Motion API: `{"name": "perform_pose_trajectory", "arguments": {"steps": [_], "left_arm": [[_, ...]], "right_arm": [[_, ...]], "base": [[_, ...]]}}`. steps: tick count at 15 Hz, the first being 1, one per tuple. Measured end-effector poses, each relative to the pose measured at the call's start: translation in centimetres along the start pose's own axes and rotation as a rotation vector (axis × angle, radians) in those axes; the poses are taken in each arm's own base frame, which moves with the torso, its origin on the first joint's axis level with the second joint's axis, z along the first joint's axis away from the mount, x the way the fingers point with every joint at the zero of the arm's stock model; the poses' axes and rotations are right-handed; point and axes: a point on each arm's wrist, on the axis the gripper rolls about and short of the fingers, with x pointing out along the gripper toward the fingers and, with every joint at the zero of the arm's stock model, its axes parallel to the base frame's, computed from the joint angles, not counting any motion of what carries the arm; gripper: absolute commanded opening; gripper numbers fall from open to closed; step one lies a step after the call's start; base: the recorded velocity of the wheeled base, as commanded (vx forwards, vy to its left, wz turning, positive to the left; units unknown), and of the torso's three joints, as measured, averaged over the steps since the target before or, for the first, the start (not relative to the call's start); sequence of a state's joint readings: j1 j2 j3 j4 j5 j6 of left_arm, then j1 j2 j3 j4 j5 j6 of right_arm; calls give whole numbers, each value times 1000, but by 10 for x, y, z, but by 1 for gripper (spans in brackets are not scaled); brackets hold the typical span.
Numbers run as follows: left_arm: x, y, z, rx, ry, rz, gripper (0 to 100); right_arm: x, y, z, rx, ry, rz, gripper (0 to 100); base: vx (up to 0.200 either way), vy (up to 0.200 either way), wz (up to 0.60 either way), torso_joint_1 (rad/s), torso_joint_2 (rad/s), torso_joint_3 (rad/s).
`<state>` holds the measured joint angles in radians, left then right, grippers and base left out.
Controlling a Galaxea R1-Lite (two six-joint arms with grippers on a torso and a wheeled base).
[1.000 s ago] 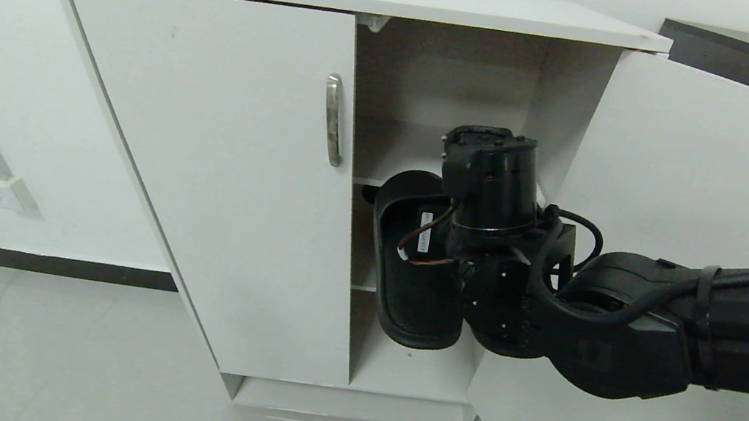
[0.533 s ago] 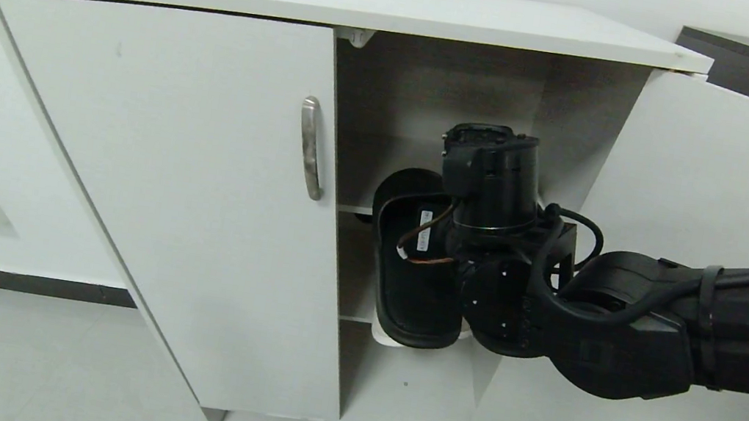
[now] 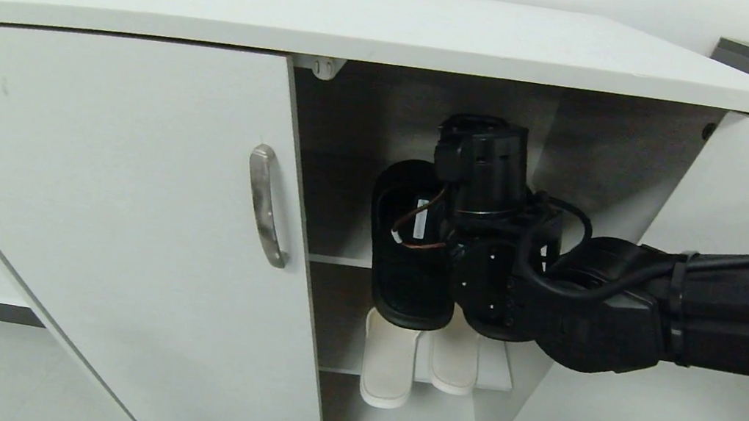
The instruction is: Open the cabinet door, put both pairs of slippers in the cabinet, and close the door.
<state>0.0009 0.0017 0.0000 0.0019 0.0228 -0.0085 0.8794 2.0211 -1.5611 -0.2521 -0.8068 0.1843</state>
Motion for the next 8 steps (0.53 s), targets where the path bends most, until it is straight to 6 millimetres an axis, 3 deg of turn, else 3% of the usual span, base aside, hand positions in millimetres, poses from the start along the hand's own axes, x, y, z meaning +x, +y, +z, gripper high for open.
{"name": "perform_pose_trajectory", "arguments": {"steps": [8], "left_arm": [[0, 0, 0, 0, 0, 1, 0]], "right_arm": [[27, 5, 5, 4, 6, -28, 0]], "base": [[0, 0, 0, 0, 0, 0]]}}
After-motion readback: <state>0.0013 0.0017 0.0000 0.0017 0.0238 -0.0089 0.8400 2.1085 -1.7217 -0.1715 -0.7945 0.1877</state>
